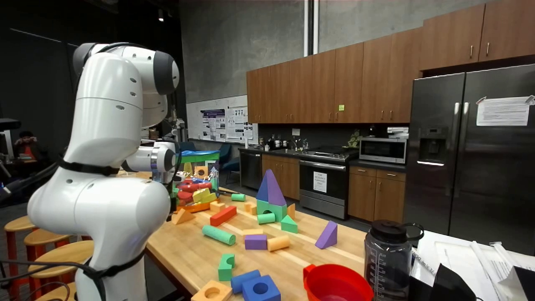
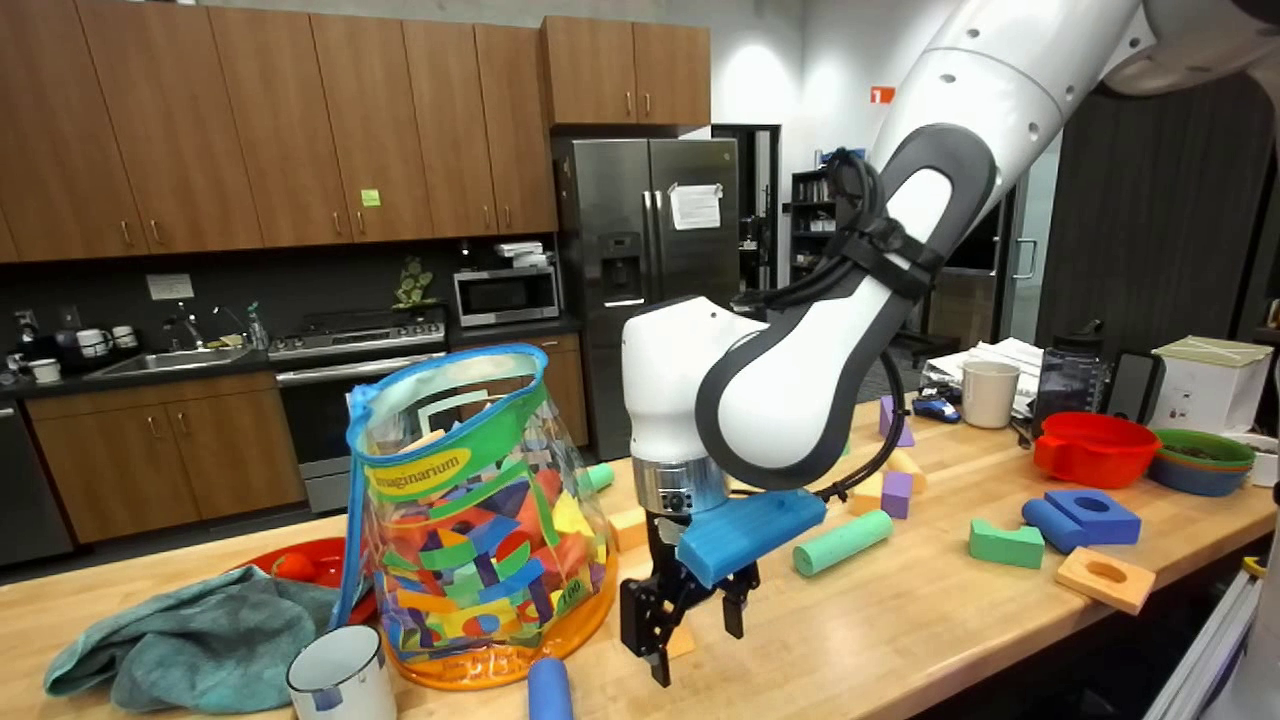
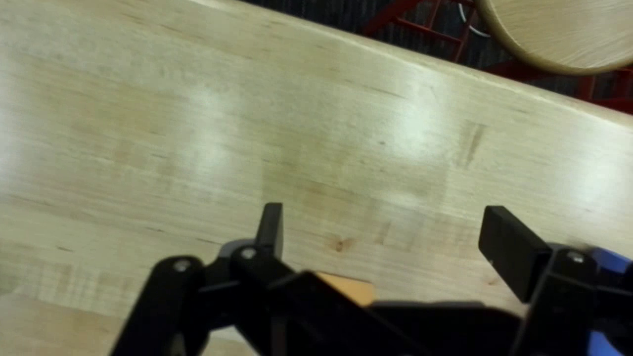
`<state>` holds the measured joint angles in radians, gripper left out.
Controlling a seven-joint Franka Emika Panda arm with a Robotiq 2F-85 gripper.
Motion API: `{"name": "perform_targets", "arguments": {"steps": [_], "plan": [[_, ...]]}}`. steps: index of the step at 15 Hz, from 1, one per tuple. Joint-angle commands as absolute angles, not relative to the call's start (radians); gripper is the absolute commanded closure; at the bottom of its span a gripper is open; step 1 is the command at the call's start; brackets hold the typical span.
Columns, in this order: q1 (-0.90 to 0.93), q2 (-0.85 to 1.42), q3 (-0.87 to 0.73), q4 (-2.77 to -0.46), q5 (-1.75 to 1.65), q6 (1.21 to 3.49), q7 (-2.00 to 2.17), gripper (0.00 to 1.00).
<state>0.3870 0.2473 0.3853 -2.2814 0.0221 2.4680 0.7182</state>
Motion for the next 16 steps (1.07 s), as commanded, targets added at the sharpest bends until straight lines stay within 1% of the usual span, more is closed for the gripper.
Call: {"name": "perform_targets", "arguments": {"steps": [1,4,7,10,12,16], "plan": [[0.412,0.241,0.352,-2.318,0.041,2.632,0.706,0.00],[0.432,0.243,0.320,-2.343,0.014,2.786,0.729,0.00],[0.490,0.234,0.225,-2.364,-0.094,2.859,0.793,0.00],[0.576,0.207,0.066,-2.368,-0.364,2.822,0.989,0.00],[0.618,0.202,-0.010,-2.356,-0.515,2.786,1.116,0.00],[0.644,0.208,-0.028,-2.348,-0.601,2.697,1.215,0.00]]}}
